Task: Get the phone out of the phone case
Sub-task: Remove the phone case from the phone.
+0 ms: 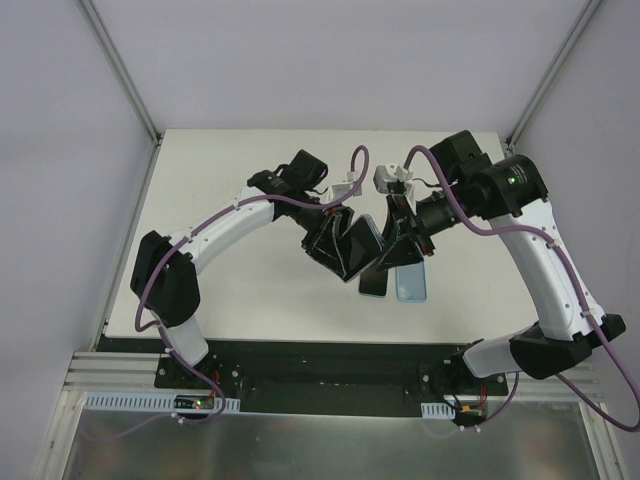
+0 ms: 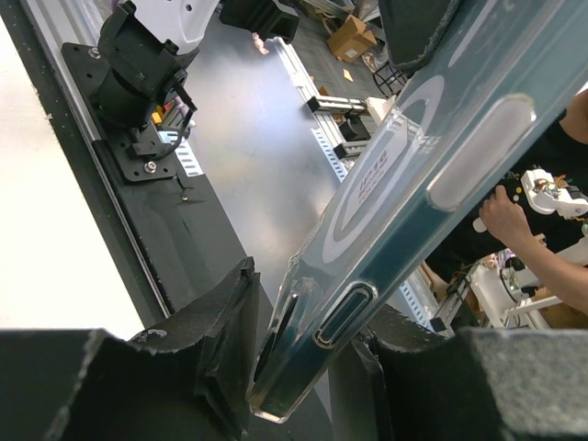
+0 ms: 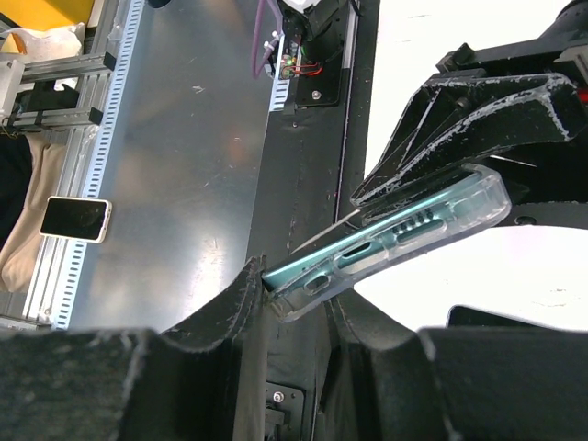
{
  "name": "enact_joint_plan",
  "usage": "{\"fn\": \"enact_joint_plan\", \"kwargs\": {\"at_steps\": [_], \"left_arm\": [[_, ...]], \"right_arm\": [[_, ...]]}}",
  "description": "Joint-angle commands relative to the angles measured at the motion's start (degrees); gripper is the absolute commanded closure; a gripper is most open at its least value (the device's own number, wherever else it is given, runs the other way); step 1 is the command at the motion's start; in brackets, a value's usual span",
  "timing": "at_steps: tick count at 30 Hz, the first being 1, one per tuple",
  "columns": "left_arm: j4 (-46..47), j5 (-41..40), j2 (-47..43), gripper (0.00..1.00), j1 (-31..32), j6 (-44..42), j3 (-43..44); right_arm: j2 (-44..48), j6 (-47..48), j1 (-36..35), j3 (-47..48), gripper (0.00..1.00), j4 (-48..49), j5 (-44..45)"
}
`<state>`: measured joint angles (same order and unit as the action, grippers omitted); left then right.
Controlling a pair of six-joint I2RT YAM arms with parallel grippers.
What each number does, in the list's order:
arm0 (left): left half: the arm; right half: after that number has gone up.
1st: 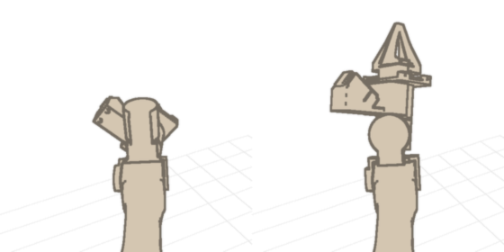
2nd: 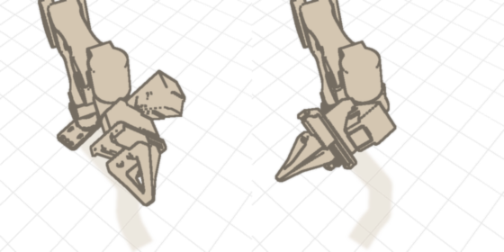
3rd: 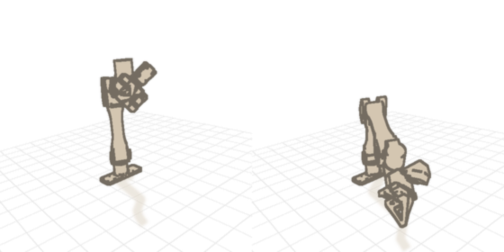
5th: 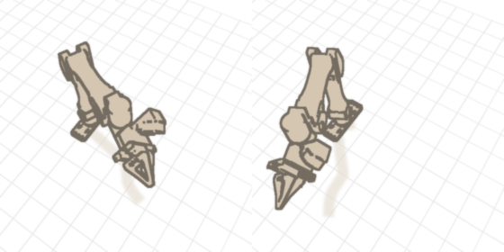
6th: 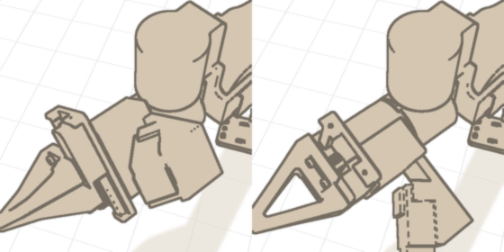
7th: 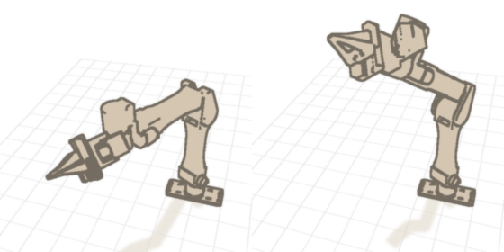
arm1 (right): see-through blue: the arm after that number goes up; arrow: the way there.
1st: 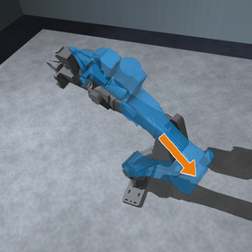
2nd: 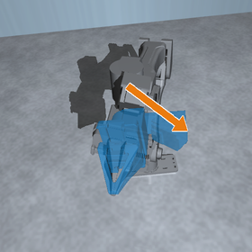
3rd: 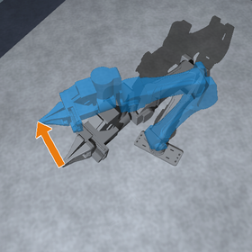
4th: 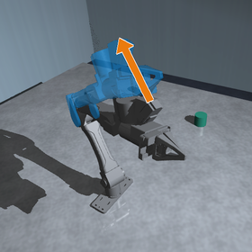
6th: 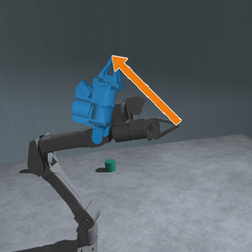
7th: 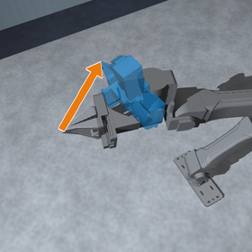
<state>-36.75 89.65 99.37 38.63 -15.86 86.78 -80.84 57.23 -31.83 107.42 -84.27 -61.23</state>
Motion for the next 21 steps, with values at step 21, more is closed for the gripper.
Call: {"fn": "enact_joint_plan", "kwargs": {"at_steps": [21], "left_arm": [[4.9,5.0,-3.0,1.0,2.1,1.0,-2.5]], "right_arm": [[0.9,-7.5,-5.1,-2.3,1.0,12.2,-31.1]]}}
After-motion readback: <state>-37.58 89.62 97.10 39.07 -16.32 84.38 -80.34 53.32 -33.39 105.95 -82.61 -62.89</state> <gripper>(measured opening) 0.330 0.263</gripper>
